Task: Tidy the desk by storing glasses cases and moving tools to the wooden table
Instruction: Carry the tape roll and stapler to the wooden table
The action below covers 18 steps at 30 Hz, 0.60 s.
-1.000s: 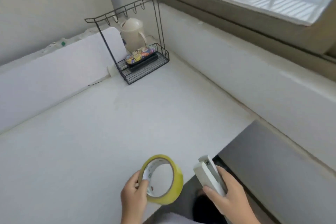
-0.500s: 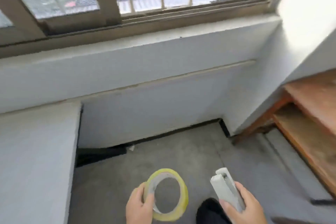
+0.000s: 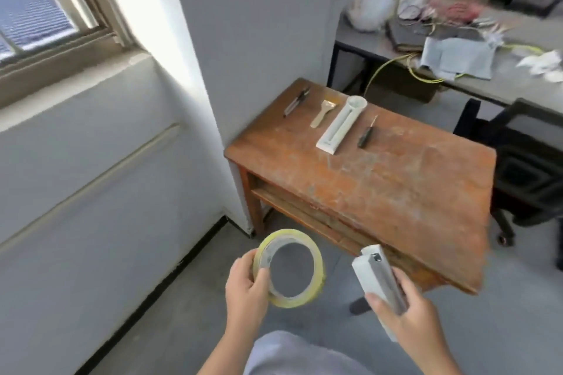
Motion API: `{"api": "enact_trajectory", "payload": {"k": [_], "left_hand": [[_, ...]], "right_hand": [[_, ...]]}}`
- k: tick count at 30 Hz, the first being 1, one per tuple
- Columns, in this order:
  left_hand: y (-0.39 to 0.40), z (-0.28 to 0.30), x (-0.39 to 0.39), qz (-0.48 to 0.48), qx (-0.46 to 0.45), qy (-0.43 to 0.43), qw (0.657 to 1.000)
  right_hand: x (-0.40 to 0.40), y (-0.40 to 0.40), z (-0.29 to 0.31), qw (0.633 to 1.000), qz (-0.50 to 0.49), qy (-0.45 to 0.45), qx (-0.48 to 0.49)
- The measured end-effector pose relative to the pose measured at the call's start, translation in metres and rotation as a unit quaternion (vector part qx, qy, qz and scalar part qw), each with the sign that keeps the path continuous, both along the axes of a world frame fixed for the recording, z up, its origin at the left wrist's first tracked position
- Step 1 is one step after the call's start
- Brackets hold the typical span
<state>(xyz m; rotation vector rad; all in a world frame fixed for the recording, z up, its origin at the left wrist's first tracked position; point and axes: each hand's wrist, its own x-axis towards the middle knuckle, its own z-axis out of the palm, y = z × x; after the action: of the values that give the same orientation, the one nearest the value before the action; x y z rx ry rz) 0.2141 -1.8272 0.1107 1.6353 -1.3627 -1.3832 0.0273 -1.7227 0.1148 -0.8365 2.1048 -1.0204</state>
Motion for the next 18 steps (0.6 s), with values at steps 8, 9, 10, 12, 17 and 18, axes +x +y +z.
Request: {"api": "enact_trajectory", "payload": {"k": [8, 9, 10, 12, 17, 18], "left_hand": [[-0.079, -0.013, -0.096, -0.103, 0.049, -0.027, 0.993], [-0.095, -0.012, -0.111, -0.124, 0.046, -0.033, 0.991], [-0.111, -0.011, -0.127, -0.143, 0.042, -0.04, 0.988], [-0.142, -0.006, -0.159, -0.173, 0.023, -0.041, 0.984], [-0.207, 0.009, -0.243, -0.296, -0.036, -0.061, 0.952], [-0.217, 0.009, -0.261, -0.316, -0.046, -0.07, 0.945]], "right_hand": [[-0.081, -0.029, -0.01, 0.99, -0.136, 0.033, 0.021], [-0.09, -0.04, -0.007, 0.989, -0.147, 0.022, 0.022], [-0.101, -0.051, -0.007, 0.988, -0.152, 0.003, 0.03], [-0.12, -0.074, -0.005, 0.986, -0.161, -0.022, 0.038], [-0.16, -0.127, -0.006, 0.971, -0.232, 0.02, 0.048], [-0.17, -0.134, -0.011, 0.967, -0.247, 0.026, 0.056]]}}
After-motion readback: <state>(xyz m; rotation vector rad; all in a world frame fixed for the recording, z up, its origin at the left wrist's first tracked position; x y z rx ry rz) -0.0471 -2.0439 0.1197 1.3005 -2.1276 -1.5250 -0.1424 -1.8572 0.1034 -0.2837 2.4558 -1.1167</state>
